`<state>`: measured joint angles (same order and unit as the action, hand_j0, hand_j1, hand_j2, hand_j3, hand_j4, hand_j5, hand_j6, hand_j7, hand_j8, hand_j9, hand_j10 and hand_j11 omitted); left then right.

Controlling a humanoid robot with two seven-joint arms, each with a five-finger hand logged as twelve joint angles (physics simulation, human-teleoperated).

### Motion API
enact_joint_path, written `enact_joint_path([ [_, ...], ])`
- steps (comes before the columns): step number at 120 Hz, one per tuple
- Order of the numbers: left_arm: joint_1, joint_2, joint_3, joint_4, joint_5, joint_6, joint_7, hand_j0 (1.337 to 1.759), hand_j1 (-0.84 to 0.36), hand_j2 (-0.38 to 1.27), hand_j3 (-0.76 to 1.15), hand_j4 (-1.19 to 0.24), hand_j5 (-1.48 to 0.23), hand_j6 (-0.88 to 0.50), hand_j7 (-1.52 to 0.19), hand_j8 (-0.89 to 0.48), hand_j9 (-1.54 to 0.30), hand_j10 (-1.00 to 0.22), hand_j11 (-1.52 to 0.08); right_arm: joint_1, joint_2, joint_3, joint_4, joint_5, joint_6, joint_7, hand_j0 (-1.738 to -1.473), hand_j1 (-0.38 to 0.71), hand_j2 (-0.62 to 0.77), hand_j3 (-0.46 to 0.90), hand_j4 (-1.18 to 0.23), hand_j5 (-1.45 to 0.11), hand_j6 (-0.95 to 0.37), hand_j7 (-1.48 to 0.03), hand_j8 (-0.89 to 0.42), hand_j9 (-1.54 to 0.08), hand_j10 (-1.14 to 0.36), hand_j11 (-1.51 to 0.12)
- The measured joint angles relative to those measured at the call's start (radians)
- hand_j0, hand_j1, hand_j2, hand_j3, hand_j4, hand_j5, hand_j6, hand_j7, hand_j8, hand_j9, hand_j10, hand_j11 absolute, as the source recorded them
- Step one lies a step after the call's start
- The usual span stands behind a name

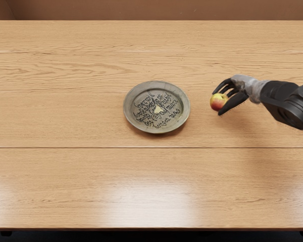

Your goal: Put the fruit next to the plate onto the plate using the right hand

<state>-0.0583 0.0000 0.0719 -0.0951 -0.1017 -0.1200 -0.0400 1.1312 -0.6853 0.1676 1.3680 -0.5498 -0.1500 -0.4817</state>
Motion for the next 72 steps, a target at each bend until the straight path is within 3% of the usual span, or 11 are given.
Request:
enact_joint_path([
  [19, 0.0, 0.0, 0.0, 0.0, 0.0, 0.0, 0.0, 1.658, 0.07, 0.05, 0.0, -0.23, -0.3, -0.23, -0.3, -0.23, -0.3, -0.23, -0.3, 0.003, 0.021, 0.07, -0.001, 0.035, 0.083, -0.002, -1.657, 0.33, 0.36, 0.0, -0.62, -0.98, -0.43, -0.95, -0.47, -0.98, -0.71, -0.97],
  [72, 0.0, 0.0, 0.0, 0.0, 0.0, 0.0, 0.0, 1.658, 0.07, 0.05, 0.0, -0.23, -0.3, -0.23, -0.3, -0.23, -0.3, -0.23, -0.3, 0.014, 0.218, 0.136, -0.031, 0.095, 0.102, -0.004, -1.658, 0.36, 0.43, 0.0, -0.61, -1.0, -0.42, -0.97, -0.48, -1.0, -0.72, -1.0],
])
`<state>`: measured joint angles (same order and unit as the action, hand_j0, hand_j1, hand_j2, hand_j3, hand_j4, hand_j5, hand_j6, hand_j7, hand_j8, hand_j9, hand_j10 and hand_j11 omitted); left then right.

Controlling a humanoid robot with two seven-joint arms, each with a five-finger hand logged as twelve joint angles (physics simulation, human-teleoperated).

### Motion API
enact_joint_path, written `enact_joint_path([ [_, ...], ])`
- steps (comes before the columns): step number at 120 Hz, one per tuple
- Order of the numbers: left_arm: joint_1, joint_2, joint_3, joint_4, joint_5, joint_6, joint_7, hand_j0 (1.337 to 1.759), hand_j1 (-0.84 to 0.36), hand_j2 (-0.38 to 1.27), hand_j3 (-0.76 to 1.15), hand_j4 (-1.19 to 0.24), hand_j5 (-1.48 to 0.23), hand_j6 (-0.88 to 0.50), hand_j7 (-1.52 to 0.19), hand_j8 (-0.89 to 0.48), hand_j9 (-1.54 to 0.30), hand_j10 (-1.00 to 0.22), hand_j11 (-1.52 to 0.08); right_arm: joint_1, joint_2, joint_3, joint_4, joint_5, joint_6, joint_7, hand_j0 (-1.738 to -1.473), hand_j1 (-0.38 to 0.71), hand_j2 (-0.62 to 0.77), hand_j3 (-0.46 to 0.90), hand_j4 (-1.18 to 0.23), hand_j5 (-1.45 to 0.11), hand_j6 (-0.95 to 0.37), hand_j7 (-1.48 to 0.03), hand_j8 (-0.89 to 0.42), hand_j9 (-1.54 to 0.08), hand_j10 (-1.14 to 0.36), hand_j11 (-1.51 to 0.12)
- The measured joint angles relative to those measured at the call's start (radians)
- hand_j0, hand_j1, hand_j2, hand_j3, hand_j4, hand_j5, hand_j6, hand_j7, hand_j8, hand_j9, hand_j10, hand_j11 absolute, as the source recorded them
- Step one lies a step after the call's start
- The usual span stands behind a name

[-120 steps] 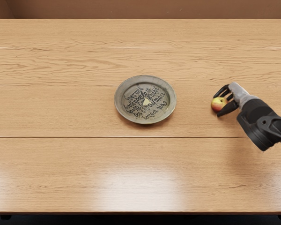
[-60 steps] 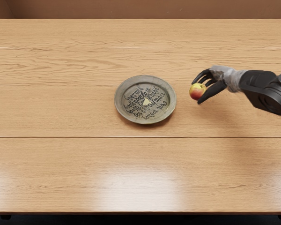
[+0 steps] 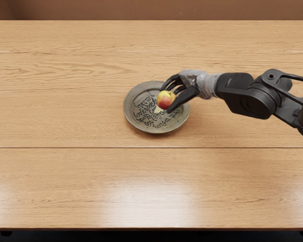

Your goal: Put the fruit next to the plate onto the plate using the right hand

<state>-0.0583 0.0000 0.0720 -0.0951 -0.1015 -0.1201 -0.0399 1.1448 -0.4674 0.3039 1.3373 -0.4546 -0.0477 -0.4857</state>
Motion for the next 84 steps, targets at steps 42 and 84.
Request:
enact_joint_path([
  [42, 0.0, 0.0, 0.0, 0.0, 0.0, 0.0, 0.0, 1.658, 0.07, 0.05, 0.0, -0.23, -0.3, -0.23, -0.3, -0.23, -0.3, -0.23, -0.3, 0.005, 0.115, 0.002, -0.091, -0.015, -0.003, 0.005, -1.656, 0.29, 0.36, 0.0, -0.66, -1.01, -0.47, -0.98, -0.51, -1.02, -0.73, -1.02],
  [84, 0.0, 0.0, 0.0, 0.0, 0.0, 0.0, 0.0, 1.658, 0.07, 0.05, 0.0, -0.23, -0.3, -0.23, -0.3, -0.23, -0.3, -0.23, -0.3, 0.004, 0.131, 0.001, -0.139, -0.019, -0.019, 0.008, -1.658, 0.11, 0.04, 0.0, -0.42, -0.56, -0.37, -0.56, -0.38, -0.57, -0.43, -0.57],
])
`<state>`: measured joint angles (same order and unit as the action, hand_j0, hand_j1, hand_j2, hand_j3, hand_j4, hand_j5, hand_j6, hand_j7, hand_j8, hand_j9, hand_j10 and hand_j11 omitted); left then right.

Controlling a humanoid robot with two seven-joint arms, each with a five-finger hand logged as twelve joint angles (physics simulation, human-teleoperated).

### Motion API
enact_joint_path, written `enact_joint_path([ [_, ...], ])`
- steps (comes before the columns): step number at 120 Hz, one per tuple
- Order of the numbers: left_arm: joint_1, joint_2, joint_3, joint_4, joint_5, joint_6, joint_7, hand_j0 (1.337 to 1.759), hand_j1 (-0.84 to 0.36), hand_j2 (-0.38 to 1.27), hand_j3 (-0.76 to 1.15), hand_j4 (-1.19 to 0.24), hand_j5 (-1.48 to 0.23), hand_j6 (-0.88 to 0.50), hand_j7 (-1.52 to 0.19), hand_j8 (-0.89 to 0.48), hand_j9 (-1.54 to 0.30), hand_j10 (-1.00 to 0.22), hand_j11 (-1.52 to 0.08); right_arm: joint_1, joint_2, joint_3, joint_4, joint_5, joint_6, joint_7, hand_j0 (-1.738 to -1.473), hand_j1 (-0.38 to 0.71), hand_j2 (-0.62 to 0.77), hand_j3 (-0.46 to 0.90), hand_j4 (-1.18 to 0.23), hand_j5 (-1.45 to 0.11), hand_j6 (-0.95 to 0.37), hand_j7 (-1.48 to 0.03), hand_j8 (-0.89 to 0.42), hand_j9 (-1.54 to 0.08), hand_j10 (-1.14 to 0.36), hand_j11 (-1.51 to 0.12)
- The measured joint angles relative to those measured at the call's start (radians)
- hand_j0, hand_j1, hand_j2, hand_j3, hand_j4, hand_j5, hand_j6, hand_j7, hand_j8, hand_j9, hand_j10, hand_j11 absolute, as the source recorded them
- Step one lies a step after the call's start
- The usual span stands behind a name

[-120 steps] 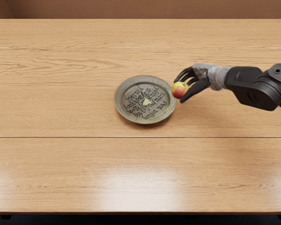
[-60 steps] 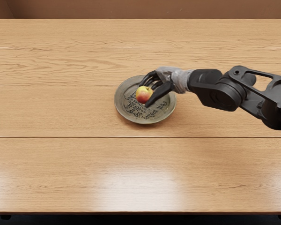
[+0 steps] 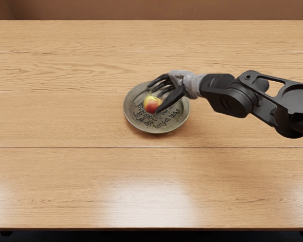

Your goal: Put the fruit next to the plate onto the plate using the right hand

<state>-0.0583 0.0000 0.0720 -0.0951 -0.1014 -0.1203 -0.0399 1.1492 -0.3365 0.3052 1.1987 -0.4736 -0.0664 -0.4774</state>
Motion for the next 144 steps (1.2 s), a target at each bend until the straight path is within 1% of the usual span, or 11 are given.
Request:
enact_joint_path([
  [15, 0.0, 0.0, 0.0, 0.0, 0.0, 0.0, 0.0, 1.658, 0.07, 0.05, 0.0, -0.23, -0.3, -0.23, -0.3, -0.23, -0.3, -0.23, -0.3, 0.0, -0.003, 0.0, -0.004, 0.001, -0.001, 0.001, -1.658, 0.03, 0.0, 0.0, -0.34, -0.45, -0.31, -0.45, -0.32, -0.45, -0.34, -0.45],
  [25, 0.0, 0.0, 0.0, 0.0, 0.0, 0.0, 0.0, 1.658, 0.07, 0.05, 0.0, -0.23, -0.3, -0.23, -0.3, -0.23, -0.3, -0.23, -0.3, 0.001, -0.012, 0.005, -0.003, 0.004, 0.0, 0.002, -1.658, -0.05, -0.01, 0.0, -0.26, -0.35, -0.25, -0.35, -0.25, -0.35, -0.27, -0.35],
  [35, 0.0, 0.0, 0.0, 0.0, 0.0, 0.0, 0.0, 1.658, 0.07, 0.05, 0.0, -0.23, -0.3, -0.23, -0.3, -0.23, -0.3, -0.23, -0.3, -0.009, -0.035, 0.04, 0.006, 0.013, 0.011, 0.003, -1.658, -0.13, -0.01, 0.0, -0.19, -0.25, -0.18, -0.25, -0.18, -0.25, -0.19, -0.25],
  [43, 0.0, 0.0, 0.0, 0.0, 0.0, 0.0, 0.0, 1.658, 0.07, 0.05, 0.0, -0.23, -0.3, -0.23, -0.3, -0.23, -0.3, -0.23, -0.3, -0.037, -0.07, 0.096, 0.014, 0.045, 0.065, 0.004, -1.658, -0.18, -0.01, 0.0, -0.15, -0.2, -0.14, -0.2, -0.14, -0.2, -0.15, -0.2],
  [57, 0.0, 0.0, 0.0, 0.0, 0.0, 0.0, 0.0, 1.658, 0.07, 0.05, 0.0, -0.23, -0.3, -0.23, -0.3, -0.23, -0.3, -0.23, -0.3, -0.113, -0.146, 0.209, 0.037, 0.139, 0.208, 0.004, -1.658, -0.23, -0.01, 0.0, -0.1, -0.13, -0.1, -0.13, -0.1, -0.13, -0.1, -0.13],
  [71, 0.0, 0.0, 0.0, 0.0, 0.0, 0.0, 0.0, 1.658, 0.07, 0.05, 0.0, -0.23, -0.3, -0.23, -0.3, -0.23, -0.3, -0.23, -0.3, -0.178, -0.225, 0.28, 0.048, 0.256, 0.375, 0.003, -1.658, -0.26, -0.01, 0.0, -0.07, -0.1, -0.07, -0.1, -0.07, -0.1, -0.08, -0.1],
  [85, 0.0, 0.0, 0.0, 0.0, 0.0, 0.0, 0.0, 1.658, 0.07, 0.05, 0.0, -0.23, -0.3, -0.23, -0.3, -0.23, -0.3, -0.23, -0.3, -0.224, -0.317, 0.302, 0.05, 0.394, 0.548, 0.003, -1.658, -0.28, -0.01, 0.0, -0.06, -0.08, -0.06, -0.08, -0.06, -0.08, -0.06, -0.08],
  [93, 0.0, 0.0, 0.0, 0.0, 0.0, 0.0, 0.0, 1.658, 0.07, 0.05, 0.0, -0.23, -0.3, -0.23, -0.3, -0.23, -0.3, -0.23, -0.3, -0.248, -0.369, 0.307, 0.05, 0.464, 0.609, 0.003, -1.658, -0.29, -0.01, 0.0, -0.05, -0.07, -0.05, -0.07, -0.05, -0.07, -0.05, -0.07],
  [105, 0.0, 0.0, 0.0, 0.0, 0.0, 0.0, 0.0, 1.658, 0.07, 0.05, 0.0, -0.23, -0.3, -0.23, -0.3, -0.23, -0.3, -0.23, -0.3, -0.284, -0.44, 0.315, 0.046, 0.547, 0.651, 0.011, -1.658, -0.29, -0.01, 0.0, -0.05, -0.06, -0.05, -0.06, -0.05, -0.06, -0.05, -0.06],
  [125, 0.0, 0.0, 0.0, 0.0, 0.0, 0.0, 0.0, 1.658, 0.07, 0.05, 0.0, -0.23, -0.3, -0.23, -0.3, -0.23, -0.3, -0.23, -0.3, -0.37, -0.526, 0.369, 0.037, 0.611, 0.672, 0.033, -1.658, -0.3, -0.01, 0.0, -0.04, -0.05, -0.04, -0.06, -0.04, -0.05, -0.04, -0.05],
  [144, 0.0, 0.0, 0.0, 0.0, 0.0, 0.0, 0.0, 1.658, 0.07, 0.05, 0.0, -0.23, -0.3, -0.23, -0.3, -0.23, -0.3, -0.23, -0.3, -0.417, -0.563, 0.387, 0.001, 0.646, 0.677, 0.037, -1.658, -0.3, -0.01, 0.0, -0.04, -0.05, -0.04, -0.05, -0.04, -0.05, -0.04, -0.05],
])
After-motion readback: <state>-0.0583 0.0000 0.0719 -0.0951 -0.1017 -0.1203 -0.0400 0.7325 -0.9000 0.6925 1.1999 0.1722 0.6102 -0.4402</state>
